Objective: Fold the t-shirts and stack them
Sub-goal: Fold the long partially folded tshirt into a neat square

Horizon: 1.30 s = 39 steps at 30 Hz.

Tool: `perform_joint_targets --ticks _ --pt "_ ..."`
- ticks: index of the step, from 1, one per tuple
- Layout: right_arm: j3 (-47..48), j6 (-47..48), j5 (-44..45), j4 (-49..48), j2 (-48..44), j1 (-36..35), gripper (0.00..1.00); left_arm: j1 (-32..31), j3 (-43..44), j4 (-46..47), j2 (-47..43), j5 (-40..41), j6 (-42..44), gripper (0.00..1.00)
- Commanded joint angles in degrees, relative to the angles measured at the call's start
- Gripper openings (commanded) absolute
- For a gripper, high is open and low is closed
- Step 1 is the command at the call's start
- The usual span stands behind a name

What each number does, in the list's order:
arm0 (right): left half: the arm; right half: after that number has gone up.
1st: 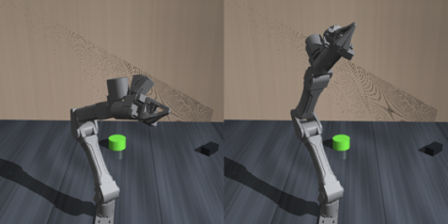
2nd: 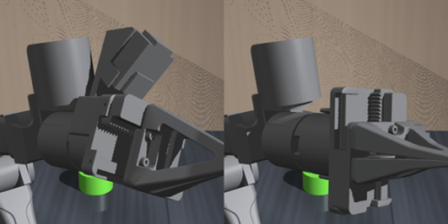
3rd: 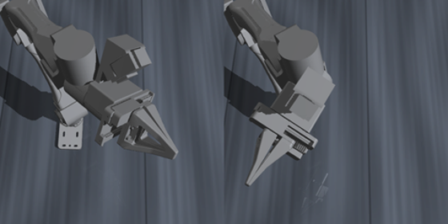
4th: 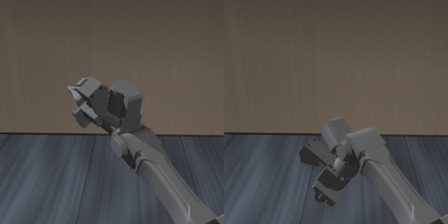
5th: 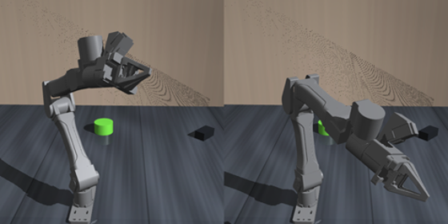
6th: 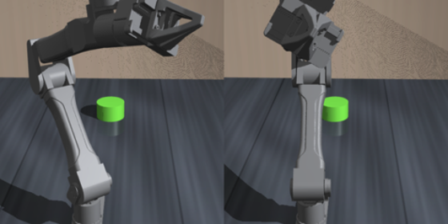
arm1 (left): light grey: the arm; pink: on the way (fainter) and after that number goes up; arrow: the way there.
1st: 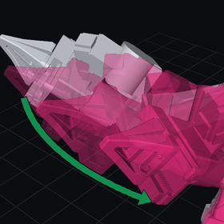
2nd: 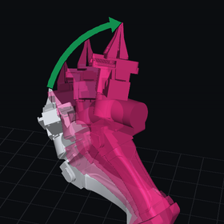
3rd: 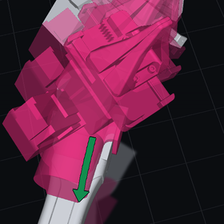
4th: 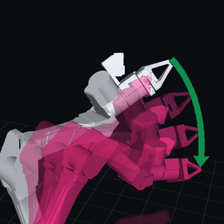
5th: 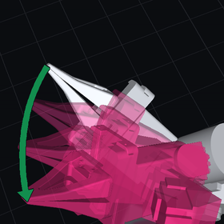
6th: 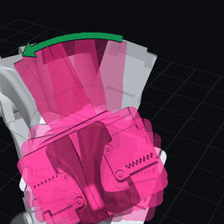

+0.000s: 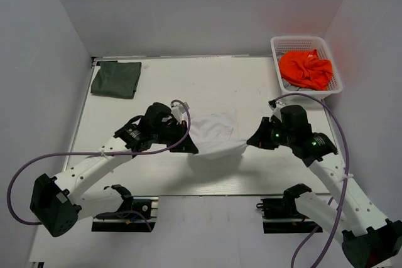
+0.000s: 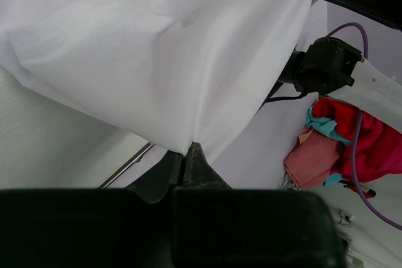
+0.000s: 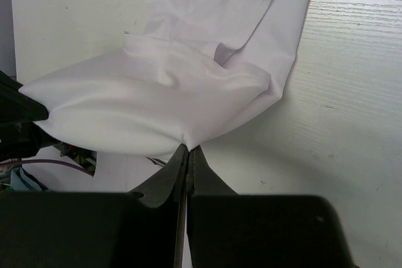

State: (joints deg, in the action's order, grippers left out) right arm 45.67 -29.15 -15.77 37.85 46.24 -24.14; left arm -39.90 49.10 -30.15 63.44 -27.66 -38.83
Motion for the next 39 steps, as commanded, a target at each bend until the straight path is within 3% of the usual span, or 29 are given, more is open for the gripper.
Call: perform_joint_targets --ticks 1,12,15,19,28,39 --pt "3.11 1.28 2.49 -0.84 0.96 0.15 0.00 0.00 1.52 -2.72 -1.83 1.99 -0.99 0.09" --pt "6.97 -1.88 8.73 -11.65 9.91 0.67 0.00 1.23 11.36 -4.56 8.00 16.22 -2.47 0.09" --pt "8.47 -2.05 10.93 -12.53 13.25 0.50 0.00 1.23 14.61 -5.36 13.35 21.14 -4.75 0.02" --pt "9.87 -1.88 10.76 -16.30 16.85 0.76 0.00 2.46 18.82 -6.24 18.37 30.19 -8.36 0.01" --pt "17.69 0.31 14.80 -17.36 27.74 1.90 0.00 5.62 22.79 -5.36 22.25 34.60 -9.07 0.00" --pt "26.75 1.63 12.79 -19.38 41.73 3.84 0.00 10.18 28.24 -3.34 30.42 36.27 -9.07 0.05"
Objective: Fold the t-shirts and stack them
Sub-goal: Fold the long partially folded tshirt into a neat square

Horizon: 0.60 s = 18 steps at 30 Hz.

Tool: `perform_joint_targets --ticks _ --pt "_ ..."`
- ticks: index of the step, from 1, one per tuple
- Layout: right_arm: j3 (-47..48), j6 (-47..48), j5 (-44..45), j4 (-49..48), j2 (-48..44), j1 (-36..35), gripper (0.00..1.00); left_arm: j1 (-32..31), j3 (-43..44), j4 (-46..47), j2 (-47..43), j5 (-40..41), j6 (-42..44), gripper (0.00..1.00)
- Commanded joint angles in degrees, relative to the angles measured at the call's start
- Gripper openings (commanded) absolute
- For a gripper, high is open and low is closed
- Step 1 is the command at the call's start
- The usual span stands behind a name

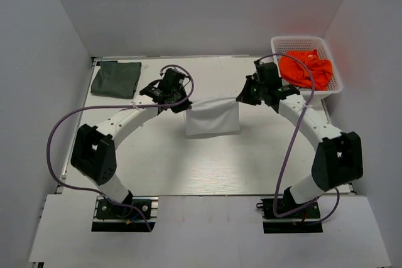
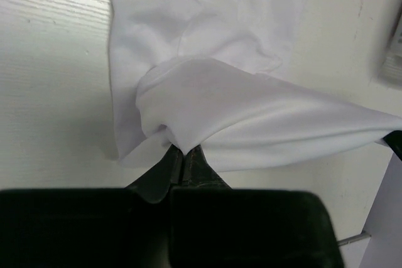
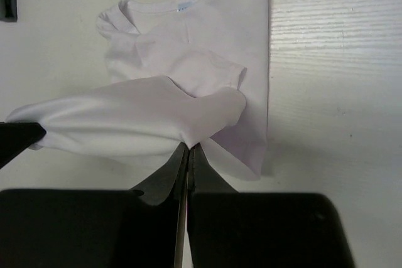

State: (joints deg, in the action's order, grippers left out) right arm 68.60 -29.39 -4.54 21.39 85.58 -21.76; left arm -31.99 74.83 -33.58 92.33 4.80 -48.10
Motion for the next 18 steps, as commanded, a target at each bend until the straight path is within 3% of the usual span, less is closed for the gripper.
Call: perform_joint_targets --ticks 1,7,10,12,13,17,18 --pt "5.13 2.05 0.76 -3.36 3.53 1.54 0.00 2.80 3.04 0.62 2.32 3.82 0.20 0.06" --pt "16.01 3.28 -2.76 -3.11 17.75 3.04 0.00 6.76 9.54 3.52 11.01 3.29 1.95 0.10" --pt "22.17 3.28 -2.41 -2.58 25.20 3.74 0.00 8.34 16.21 3.52 19.00 2.06 2.83 0.10" --pt "26.05 1.88 -1.79 -1.88 29.70 4.96 0.00 9.14 21.22 3.52 24.87 0.83 3.88 0.15" --pt "28.32 1.70 -1.71 -1.96 32.43 5.32 0.00 9.83 22.46 5.00 26.48 0.83 4.50 0.21" --pt "42.27 1.00 1.43 -1.10 43.94 6.73 0.00 11.50 29.29 11.87 32.90 -2.16 9.42 0.97" --pt "46.84 1.00 1.89 2.40 45.36 7.16 0.07 11.51 31.15 11.87 33.95 -2.77 10.38 1.00"
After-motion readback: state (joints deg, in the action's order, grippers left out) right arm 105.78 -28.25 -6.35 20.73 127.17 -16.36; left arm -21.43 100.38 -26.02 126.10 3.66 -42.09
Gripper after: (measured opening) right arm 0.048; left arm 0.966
